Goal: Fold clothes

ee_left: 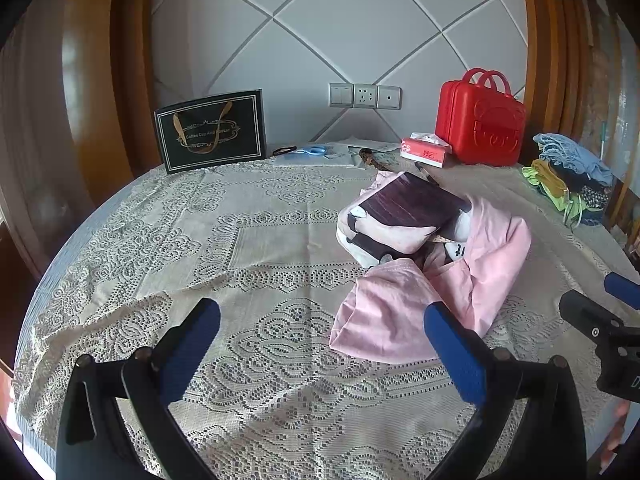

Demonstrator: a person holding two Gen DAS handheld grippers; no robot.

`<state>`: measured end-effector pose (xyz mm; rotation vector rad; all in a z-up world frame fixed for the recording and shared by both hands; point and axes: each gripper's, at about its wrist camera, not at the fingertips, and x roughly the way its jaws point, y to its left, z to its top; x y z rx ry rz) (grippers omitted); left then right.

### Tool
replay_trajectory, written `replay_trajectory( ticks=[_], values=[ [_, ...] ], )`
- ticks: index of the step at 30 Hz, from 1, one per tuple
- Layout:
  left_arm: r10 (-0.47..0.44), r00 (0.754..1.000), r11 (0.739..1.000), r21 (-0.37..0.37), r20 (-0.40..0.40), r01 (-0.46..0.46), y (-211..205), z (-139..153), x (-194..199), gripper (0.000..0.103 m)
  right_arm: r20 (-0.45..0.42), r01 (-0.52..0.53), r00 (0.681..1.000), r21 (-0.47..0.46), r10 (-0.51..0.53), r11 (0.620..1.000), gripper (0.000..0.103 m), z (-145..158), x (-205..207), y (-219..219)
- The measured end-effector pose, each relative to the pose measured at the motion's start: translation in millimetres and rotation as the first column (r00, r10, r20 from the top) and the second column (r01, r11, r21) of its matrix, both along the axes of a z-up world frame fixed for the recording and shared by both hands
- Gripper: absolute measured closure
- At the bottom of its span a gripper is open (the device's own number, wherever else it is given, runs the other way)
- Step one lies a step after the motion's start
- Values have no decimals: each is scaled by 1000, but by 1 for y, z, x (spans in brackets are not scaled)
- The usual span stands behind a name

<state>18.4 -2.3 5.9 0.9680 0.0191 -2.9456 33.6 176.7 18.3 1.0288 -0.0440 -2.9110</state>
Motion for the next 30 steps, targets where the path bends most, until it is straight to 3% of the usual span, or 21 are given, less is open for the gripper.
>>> replay_trajectory(
  ticks=[6,11,14,17,20,22,23,25,27,29,30],
  values=[
    [-18,1000,1000,11,12,17,-3,0,-8,0,8,-8,1000,-7,8,1000,0,-1,-3,1],
    [-28,998,999,32,56,26,-18,-1,-46,0,32,-15,999,-17,15,1000,0,-1,-25,9],
    [-42,991,996,83,127,31,-26,-10,-84,0,58,-6,998,-45,9,999,0,-1,-50,17],
    [-84,975,995,72,204,70,-13,-27,-117,6,92,-18,995,-67,24,998,0,-5,-76,17],
    [-158,938,987,43,308,152,13,-54,-141,32,115,-35,993,-37,39,999,7,-11,-98,9],
    [-192,909,981,42,369,190,28,-71,-150,64,153,-43,987,-12,44,999,34,-22,-114,4],
    [-198,903,979,36,382,200,34,-76,-151,71,174,-47,984,-5,48,999,43,-28,-121,3],
    [-197,904,978,13,379,208,42,-79,-152,84,205,-49,978,10,46,999,75,-39,-132,5],
    [-147,918,984,-40,367,173,40,-73,-153,90,197,-35,980,-9,36,999,77,-41,-134,15],
    [-72,937,992,-73,341,102,25,-65,-156,90,154,-16,988,-105,32,994,76,-33,-131,38],
    [-28,945,995,-86,327,59,14,-60,-157,90,127,-9,991,-180,33,984,68,-29,-129,53]
  ],
)
